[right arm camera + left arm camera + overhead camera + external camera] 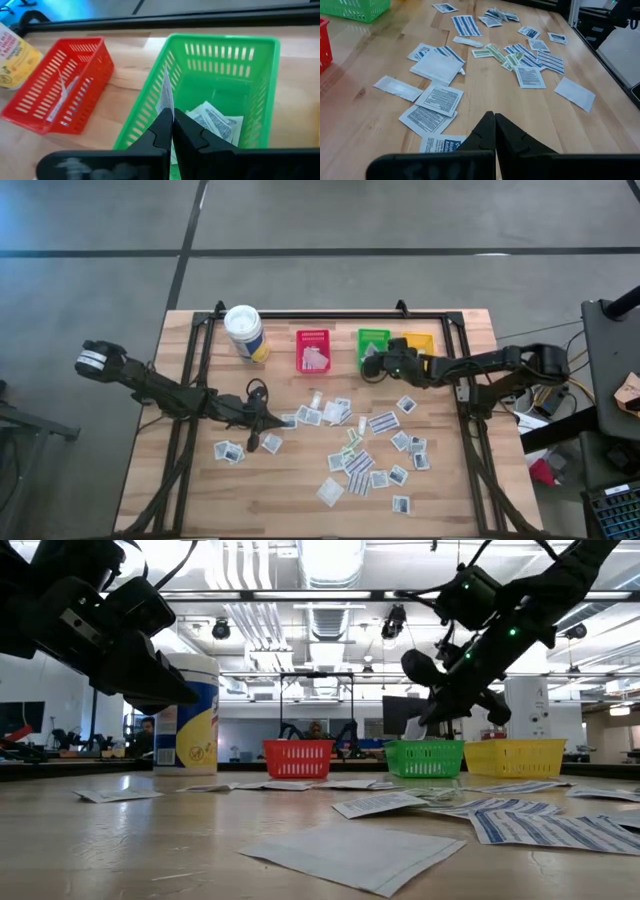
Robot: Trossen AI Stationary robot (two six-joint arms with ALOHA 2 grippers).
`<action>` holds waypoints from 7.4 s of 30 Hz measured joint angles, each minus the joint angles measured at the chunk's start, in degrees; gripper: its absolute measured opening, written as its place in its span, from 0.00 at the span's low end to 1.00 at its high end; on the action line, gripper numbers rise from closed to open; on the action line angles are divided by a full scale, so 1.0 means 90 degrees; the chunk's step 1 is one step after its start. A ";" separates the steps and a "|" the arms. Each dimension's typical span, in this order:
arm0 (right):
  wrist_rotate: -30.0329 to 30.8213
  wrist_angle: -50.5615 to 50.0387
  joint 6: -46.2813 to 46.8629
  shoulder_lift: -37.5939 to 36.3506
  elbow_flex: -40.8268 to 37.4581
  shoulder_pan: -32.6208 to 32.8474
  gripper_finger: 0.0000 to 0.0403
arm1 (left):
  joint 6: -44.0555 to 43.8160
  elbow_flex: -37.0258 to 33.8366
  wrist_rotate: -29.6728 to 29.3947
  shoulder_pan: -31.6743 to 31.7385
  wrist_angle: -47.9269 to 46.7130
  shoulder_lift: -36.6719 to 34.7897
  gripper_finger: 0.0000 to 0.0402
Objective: Pick & Place First Aid Supplies
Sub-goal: Put the alcohol pad in the green bin, then put the blue bandage in the red bin
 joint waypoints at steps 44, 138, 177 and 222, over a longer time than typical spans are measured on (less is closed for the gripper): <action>-0.0472 0.0299 -0.0959 -0.0706 0.0053 0.1652 0.26 | -0.0411 0.0115 0.0024 -0.0122 -0.0026 0.0005 0.00; -0.0464 0.0731 0.1396 0.2844 0.1685 0.2417 0.26 | 0.1095 0.2625 0.0345 0.1120 0.1124 0.4807 0.00; -0.1868 0.0612 0.1531 0.3026 0.1774 0.2302 0.12 | 0.1049 0.2613 0.0401 0.1117 0.1105 0.4857 0.00; -0.2144 0.0606 0.0820 0.2708 0.1802 0.2176 0.14 | 0.1073 0.2603 0.0561 0.1120 0.0901 0.4566 0.00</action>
